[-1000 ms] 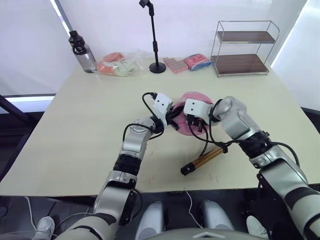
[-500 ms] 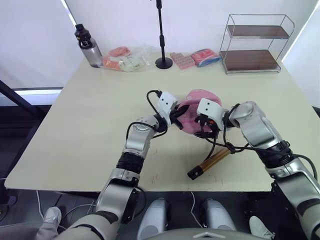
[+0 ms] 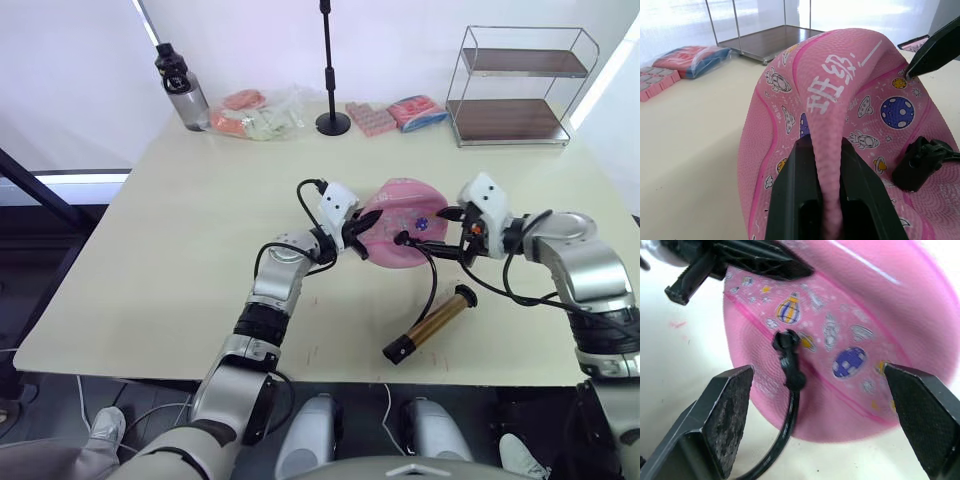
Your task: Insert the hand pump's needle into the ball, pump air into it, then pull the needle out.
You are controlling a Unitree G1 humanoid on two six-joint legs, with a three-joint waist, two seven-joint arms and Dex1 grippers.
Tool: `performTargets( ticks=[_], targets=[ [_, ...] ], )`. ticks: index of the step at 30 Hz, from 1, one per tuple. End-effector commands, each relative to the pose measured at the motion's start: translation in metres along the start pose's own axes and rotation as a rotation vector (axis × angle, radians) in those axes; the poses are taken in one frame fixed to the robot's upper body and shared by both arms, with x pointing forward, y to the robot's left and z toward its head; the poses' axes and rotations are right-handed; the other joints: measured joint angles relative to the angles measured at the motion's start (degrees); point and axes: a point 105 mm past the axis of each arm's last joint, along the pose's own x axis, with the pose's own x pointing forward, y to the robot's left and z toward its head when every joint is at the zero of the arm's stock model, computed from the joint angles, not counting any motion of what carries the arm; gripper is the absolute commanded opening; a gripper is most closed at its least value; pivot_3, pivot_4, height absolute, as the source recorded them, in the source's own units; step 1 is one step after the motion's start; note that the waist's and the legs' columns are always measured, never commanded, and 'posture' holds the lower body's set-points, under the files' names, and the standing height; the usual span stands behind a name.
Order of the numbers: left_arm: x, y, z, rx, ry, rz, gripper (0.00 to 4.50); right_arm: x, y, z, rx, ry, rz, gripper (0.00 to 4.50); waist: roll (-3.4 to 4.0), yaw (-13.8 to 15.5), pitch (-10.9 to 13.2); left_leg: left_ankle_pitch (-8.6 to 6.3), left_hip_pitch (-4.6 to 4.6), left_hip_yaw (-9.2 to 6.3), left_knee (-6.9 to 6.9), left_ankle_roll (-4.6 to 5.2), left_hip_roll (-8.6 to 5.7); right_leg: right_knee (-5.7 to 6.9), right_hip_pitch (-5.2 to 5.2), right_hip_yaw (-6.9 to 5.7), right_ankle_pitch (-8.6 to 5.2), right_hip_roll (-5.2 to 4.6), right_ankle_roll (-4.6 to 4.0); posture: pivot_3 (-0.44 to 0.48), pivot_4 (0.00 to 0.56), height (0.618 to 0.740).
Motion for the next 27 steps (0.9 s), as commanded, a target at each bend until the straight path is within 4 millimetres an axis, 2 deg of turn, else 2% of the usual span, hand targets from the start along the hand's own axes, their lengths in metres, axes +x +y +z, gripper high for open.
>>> performTargets(
  ticks=[1,4,11,19,23,27],
  targets=[
    [-0.005,0.002,-0.019,-0.023,0.076,0.008,0.00,-0.024,-0.002,0.022,-0.042,-0.182,-0.047,4.35,0.02,-0.36,0.09,0.00,-0.01,0.00,0.00,0.00,-0.02,0.00,0.01,0.01,-0.03,0.00,0.04,0.000,0.150,0.740],
    [-0.005,0.004,-0.016,-0.013,0.073,0.005,0.00,-0.049,-0.002,0.016,-0.070,-0.270,-0.114,4.35,-0.09,-0.08,0.18,0.00,0.02,0.04,0.01,0.00,-0.06,0.00,0.03,0.07,-0.03,-0.02,0.09,0.000,0.150,0.740],
    [-0.003,0.003,-0.011,-0.003,0.065,-0.007,0.00,-0.093,0.005,-0.016,-0.045,-0.257,-0.077,4.35,-0.17,-0.24,0.35,0.00,0.03,0.09,0.02,0.01,-0.06,0.00,0.03,0.12,-0.04,-0.01,0.10,0.000,0.150,0.740],
    [-0.001,0.003,-0.004,0.013,0.047,-0.009,0.00,-0.142,0.005,-0.030,-0.034,-0.331,-0.072,4.35,-0.22,-0.02,0.41,0.01,0.08,0.13,0.04,0.02,-0.03,0.01,0.07,0.16,-0.05,0.02,0.11,0.000,0.150,0.740],
    [-0.001,0.003,-0.002,0.020,0.043,-0.013,0.00,-0.153,0.008,-0.036,-0.053,-0.357,-0.070,4.35,-0.30,-0.07,0.48,0.01,0.08,0.12,0.04,0.02,-0.03,0.00,0.09,0.16,-0.05,0.02,0.11,0.000,0.150,0.740],
    [-0.001,0.003,0.001,0.021,0.034,-0.023,0.00,-0.157,0.015,-0.046,-0.058,-0.343,-0.042,4.35,-0.28,-0.08,0.50,0.01,0.09,0.13,0.04,0.01,-0.03,0.01,0.09,0.18,-0.06,0.02,0.12,0.000,0.150,0.740]
  ],
)
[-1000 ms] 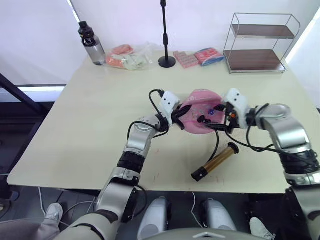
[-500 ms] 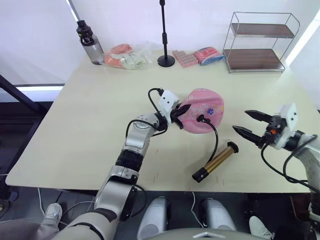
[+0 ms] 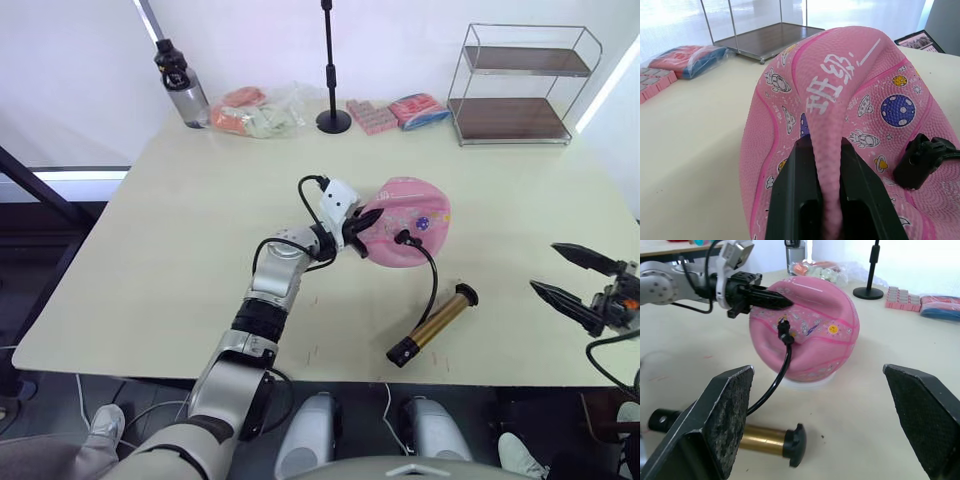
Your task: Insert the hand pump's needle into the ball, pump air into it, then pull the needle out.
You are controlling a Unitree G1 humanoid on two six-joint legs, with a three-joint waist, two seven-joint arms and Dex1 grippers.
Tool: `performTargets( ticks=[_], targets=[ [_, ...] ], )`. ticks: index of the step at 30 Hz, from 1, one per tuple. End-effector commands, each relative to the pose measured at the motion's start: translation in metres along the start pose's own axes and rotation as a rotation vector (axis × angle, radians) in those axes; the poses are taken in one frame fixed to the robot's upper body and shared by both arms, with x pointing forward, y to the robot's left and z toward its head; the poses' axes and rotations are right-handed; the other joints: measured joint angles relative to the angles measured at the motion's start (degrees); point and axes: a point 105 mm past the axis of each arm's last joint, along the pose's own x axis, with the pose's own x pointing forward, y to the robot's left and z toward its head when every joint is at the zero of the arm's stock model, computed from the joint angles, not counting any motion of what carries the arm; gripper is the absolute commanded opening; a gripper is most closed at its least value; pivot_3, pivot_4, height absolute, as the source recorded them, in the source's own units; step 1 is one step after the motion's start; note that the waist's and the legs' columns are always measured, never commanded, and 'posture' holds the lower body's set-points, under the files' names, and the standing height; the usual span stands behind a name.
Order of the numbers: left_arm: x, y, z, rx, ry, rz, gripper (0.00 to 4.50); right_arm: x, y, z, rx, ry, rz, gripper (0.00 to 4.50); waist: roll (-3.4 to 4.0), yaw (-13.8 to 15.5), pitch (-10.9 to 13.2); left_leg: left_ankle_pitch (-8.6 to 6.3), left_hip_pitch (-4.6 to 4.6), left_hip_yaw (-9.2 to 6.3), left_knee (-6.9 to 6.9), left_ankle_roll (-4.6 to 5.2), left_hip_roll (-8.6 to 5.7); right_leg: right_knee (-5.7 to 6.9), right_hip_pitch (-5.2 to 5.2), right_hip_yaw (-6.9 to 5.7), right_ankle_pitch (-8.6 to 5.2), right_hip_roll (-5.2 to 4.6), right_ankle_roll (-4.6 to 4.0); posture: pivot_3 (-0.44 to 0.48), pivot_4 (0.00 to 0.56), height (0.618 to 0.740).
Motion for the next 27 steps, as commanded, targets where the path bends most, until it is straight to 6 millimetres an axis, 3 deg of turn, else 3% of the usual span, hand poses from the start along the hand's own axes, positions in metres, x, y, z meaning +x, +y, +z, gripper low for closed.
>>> performTargets(
  ticks=[1,2,4,7,11,22,27],
  targets=[
    [-0.001,-0.001,-0.003,0.001,0.022,-0.014,0.39,-0.009,0.003,0.005,-0.056,-0.017,0.022,4.45,0.01,0.00,0.00,0.00,0.01,0.00,0.00,0.00,0.00,0.00,0.00,0.00,0.00,0.00,0.00,0.000,0.150,0.740],
    [-0.001,-0.001,-0.003,0.000,0.021,-0.014,0.39,-0.010,0.004,0.004,-0.057,-0.017,0.023,4.45,0.00,-0.01,0.01,0.00,0.01,0.00,0.00,0.00,0.00,0.00,0.00,0.00,0.00,0.00,0.00,0.000,0.150,0.740],
    [-0.001,-0.001,0.001,0.003,0.010,-0.015,1.15,-0.009,0.004,0.003,-0.058,-0.019,0.028,4.50,0.01,-0.03,0.06,0.00,0.01,0.03,0.05,0.00,0.00,0.00,0.01,0.02,0.00,0.00,0.01,0.000,0.150,0.740],
    [0.000,0.001,0.008,0.010,-0.016,-0.008,2.68,-0.008,0.008,0.001,-0.060,-0.027,0.046,4.50,0.02,-0.02,0.23,0.00,0.00,0.03,0.06,0.00,0.00,0.00,0.00,0.04,0.00,0.00,0.01,0.000,0.150,0.740],
    [-0.001,-0.002,0.014,0.022,-0.033,-0.024,4.40,-0.007,0.009,0.001,-0.067,-0.039,0.059,4.50,0.05,0.01,0.42,0.00,-0.04,0.02,0.05,0.00,0.00,0.00,-0.03,0.03,0.00,0.00,0.01,0.000,0.150,0.740],
    [-0.024,-0.003,0.063,0.042,-0.191,-0.021,4.47,-0.004,0.011,0.003,-0.077,-0.071,0.076,4.50,0.07,-0.12,0.59,0.00,-0.06,0.02,0.05,-0.01,0.02,0.01,-0.05,0.05,0.00,-0.02,0.01,0.000,0.150,0.740],
    [-0.051,-0.014,0.062,0.041,-0.199,-0.097,4.47,-0.001,0.011,0.003,-0.091,-0.094,0.082,4.50,0.10,-0.10,0.59,0.01,-0.04,0.05,0.05,-0.02,0.13,0.03,-0.05,0.10,0.00,-0.02,0.01,0.000,0.150,0.740]
  ],
)
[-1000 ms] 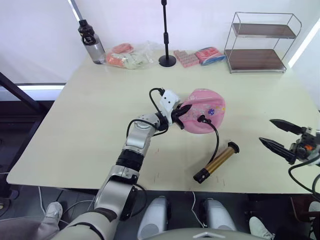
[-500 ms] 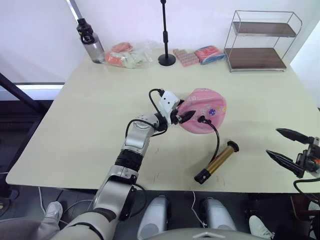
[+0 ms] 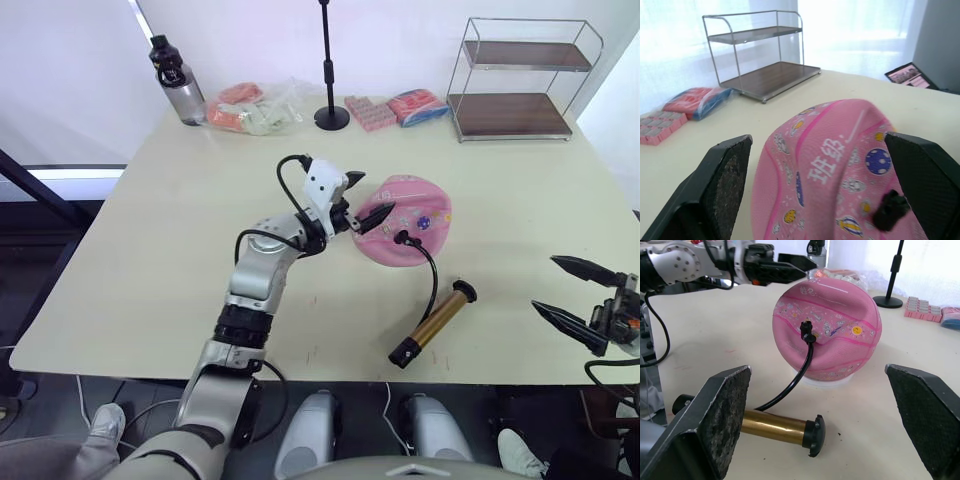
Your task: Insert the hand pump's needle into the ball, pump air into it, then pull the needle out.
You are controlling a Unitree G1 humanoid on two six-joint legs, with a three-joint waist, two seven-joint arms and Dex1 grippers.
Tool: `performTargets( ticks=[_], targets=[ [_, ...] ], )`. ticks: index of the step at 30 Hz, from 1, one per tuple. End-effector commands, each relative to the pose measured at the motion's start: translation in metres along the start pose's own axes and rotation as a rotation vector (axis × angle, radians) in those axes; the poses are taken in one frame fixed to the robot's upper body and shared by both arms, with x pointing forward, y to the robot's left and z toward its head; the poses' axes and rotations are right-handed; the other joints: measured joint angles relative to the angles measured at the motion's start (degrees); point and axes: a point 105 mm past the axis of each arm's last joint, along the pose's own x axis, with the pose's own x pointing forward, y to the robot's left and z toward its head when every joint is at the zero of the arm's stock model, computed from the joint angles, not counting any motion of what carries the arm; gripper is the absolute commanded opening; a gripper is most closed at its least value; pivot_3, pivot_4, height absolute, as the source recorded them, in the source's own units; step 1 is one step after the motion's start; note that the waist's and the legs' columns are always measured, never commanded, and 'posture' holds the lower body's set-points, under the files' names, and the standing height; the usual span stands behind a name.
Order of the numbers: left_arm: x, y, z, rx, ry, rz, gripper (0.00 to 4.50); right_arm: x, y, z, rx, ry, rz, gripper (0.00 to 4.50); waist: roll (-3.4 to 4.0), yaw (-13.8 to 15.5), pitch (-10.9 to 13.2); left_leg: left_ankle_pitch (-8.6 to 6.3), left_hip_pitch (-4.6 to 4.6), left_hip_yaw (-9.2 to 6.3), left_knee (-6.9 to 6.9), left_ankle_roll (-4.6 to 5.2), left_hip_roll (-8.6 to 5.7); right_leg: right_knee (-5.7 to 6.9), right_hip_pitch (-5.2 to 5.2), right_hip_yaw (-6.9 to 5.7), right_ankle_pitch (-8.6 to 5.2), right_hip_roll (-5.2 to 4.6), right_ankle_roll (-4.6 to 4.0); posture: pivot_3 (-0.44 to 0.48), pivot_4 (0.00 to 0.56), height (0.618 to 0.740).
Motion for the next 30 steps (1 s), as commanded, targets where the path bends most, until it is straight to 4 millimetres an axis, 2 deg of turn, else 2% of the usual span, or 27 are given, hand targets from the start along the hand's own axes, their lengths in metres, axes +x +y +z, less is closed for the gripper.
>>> performTargets(
  ticks=[1,14,16,22,27,30],
  targets=[
    [-0.020,-0.008,0.013,0.009,-0.043,-0.057,4.47,0.004,0.001,0.008,-0.053,-0.044,0.017,4.50,0.00,-0.08,0.00,0.00,0.00,0.01,0.00,0.00,0.00,0.00,0.00,0.00,0.00,0.00,0.00,0.000,0.150,0.740],
    [-0.116,-0.006,-0.022,-0.037,0.122,-0.059,4.47,0.003,0.007,-0.005,-0.044,-0.026,0.035,4.50,0.09,0.05,0.05,0.00,0.07,0.11,0.04,0.00,0.11,0.03,0.02,0.07,-0.01,-0.04,-0.02,0.000,0.150,0.740],
    [-0.138,-0.003,-0.032,-0.053,0.167,-0.034,4.47,-0.001,0.007,-0.011,-0.030,-0.006,0.027,4.50,0.09,-0.09,0.06,0.00,0.07,0.11,0.04,0.00,0.13,0.03,0.01,0.07,-0.02,-0.03,-0.05,0.000,0.150,0.740],
    [-0.179,0.000,-0.046,-0.069,0.257,-0.004,4.47,-0.016,0.004,-0.022,-0.024,0.059,0.002,4.50,0.17,0.18,0.10,0.00,0.11,0.21,0.04,0.00,0.20,0.03,0.01,0.11,-0.14,-0.05,-0.26,0.000,0.150,0.740],
    [-0.206,0.003,-0.053,-0.071,0.323,0.006,4.47,-0.032,0.001,-0.030,-0.026,0.136,-0.016,4.50,0.18,0.04,0.11,0.00,0.12,0.30,0.08,0.01,0.24,0.03,0.01,0.17,-0.14,-0.07,-0.27,0.000,0.150,0.740],
    [-0.216,0.002,-0.056,-0.070,0.349,-0.002,4.47,-0.038,-0.001,-0.031,-0.032,0.158,-0.029,4.50,0.19,0.04,0.11,-0.01,0.13,0.34,0.05,0.01,0.27,0.03,-0.01,0.19,-0.14,-0.07,-0.28,0.000,0.150,0.740]
  ],
)
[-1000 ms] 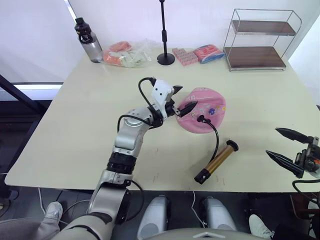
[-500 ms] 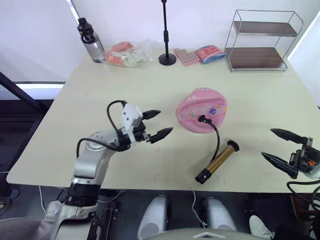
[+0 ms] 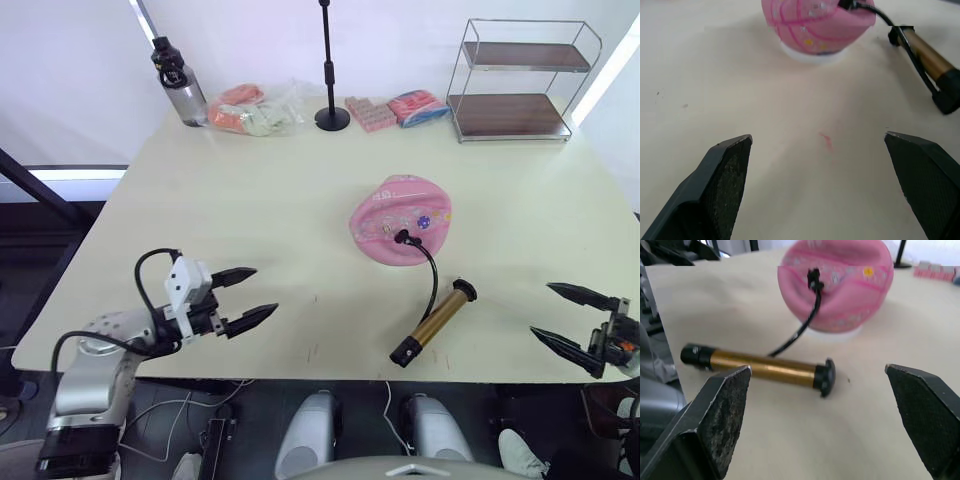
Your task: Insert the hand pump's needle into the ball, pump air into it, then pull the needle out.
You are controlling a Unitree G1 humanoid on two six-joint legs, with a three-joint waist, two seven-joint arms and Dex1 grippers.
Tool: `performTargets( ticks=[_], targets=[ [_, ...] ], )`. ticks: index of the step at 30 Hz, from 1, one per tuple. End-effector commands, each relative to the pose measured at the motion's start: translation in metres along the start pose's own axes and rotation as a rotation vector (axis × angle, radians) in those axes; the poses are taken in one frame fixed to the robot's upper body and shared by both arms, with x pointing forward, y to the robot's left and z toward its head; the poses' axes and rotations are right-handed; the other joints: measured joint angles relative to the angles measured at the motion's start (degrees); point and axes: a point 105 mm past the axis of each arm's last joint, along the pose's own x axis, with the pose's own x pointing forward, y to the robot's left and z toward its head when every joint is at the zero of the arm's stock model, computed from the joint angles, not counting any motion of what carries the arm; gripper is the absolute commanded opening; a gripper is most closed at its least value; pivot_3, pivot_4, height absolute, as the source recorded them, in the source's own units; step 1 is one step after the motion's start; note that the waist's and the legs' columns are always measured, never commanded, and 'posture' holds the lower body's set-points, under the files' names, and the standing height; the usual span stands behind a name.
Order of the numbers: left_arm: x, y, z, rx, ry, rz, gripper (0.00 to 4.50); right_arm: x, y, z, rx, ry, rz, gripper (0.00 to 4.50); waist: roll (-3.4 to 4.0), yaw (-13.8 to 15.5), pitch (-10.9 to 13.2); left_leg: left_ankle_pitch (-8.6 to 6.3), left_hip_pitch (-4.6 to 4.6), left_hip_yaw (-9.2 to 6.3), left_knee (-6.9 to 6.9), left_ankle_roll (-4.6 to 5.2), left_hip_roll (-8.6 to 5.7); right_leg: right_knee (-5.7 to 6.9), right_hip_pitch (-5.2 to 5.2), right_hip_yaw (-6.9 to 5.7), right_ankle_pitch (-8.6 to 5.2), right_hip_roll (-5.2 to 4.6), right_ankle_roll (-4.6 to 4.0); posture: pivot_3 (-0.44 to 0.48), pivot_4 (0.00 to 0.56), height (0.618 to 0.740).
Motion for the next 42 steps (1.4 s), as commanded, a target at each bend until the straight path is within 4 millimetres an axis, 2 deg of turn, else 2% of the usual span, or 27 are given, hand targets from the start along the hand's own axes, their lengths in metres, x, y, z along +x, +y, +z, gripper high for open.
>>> performTargets(
  ticks=[1,6,13,18,21,28,33,37,42],
  targets=[
    [-0.010,0.002,0.005,0.047,-0.003,-0.001,4.47,-0.010,-0.006,0.009,-0.061,0.003,-0.029,4.50,0.00,0.01,0.00,0.00,0.00,0.01,0.00,0.00,0.02,0.00,0.00,0.00,0.00,0.00,0.00,0.000,0.150,0.740],
    [-0.002,-0.007,0.005,0.068,0.016,-0.042,4.47,-0.013,-0.004,0.010,-0.075,0.010,-0.018,4.50,0.00,0.05,-0.01,0.00,0.02,0.04,0.01,0.00,0.06,0.00,0.01,0.04,0.01,0.00,-0.01,0.000,0.150,0.740],
    [0.031,-0.030,0.024,0.107,0.023,-0.177,4.47,-0.008,0.011,0.018,-0.052,-0.030,0.059,4.50,0.01,0.04,-0.01,0.00,0.02,0.05,0.02,0.00,0.10,0.00,0.01,0.06,0.02,-0.03,-0.02,0.000,0.150,0.740],
    [0.069,-0.048,0.040,0.138,0.045,-0.308,4.47,0.004,0.023,0.028,-0.043,-0.037,0.160,4.50,0.06,0.09,-0.02,0.00,0.02,0.06,0.06,0.00,0.13,0.04,0.02,0.06,0.04,0.09,-0.04,0.000,0.150,0.740],
    [0.098,-0.058,0.050,0.179,0.032,-0.390,4.47,0.007,0.021,0.033,-0.043,-0.026,0.194,4.50,0.05,0.17,-0.02,0.00,0.03,0.09,0.14,0.00,0.11,0.06,0.06,0.09,0.06,0.17,-0.02,0.000,0.150,0.740],
    [0.144,-0.073,0.069,0.211,0.036,-0.489,4.47,0.007,0.017,0.034,-0.051,-0.019,0.211,4.50,0.01,0.03,0.00,0.00,0.02,0.06,0.14,0.01,0.09,0.08,0.05,0.08,0.18,0.43,0.20,0.000,0.150,0.740],
    [0.167,-0.094,0.072,0.219,0.083,-0.557,4.47,0.006,0.016,0.038,-0.062,-0.025,0.214,4.50,0.01,-0.05,0.00,0.00,0.03,0.14,0.16,0.01,0.10,0.08,0.06,0.15,0.18,0.44,0.22,0.000,0.150,0.740],
    [0.178,-0.106,0.074,0.214,0.105,-0.582,4.47,0.004,0.017,0.037,-0.062,-0.020,0.216,4.50,0.01,-0.04,0.00,0.01,0.03,0.12,0.18,0.01,0.10,0.12,0.06,0.15,0.18,0.45,0.22,0.000,0.150,0.740],
    [0.197,-0.130,0.063,0.192,0.216,-0.590,4.47,0.002,0.020,0.033,-0.064,-0.010,0.217,4.50,0.01,0.01,0.00,0.01,0.04,0.10,0.23,0.01,0.00,0.22,0.06,0.18,0.17,0.47,0.22,0.000,0.150,0.740]
  ],
)
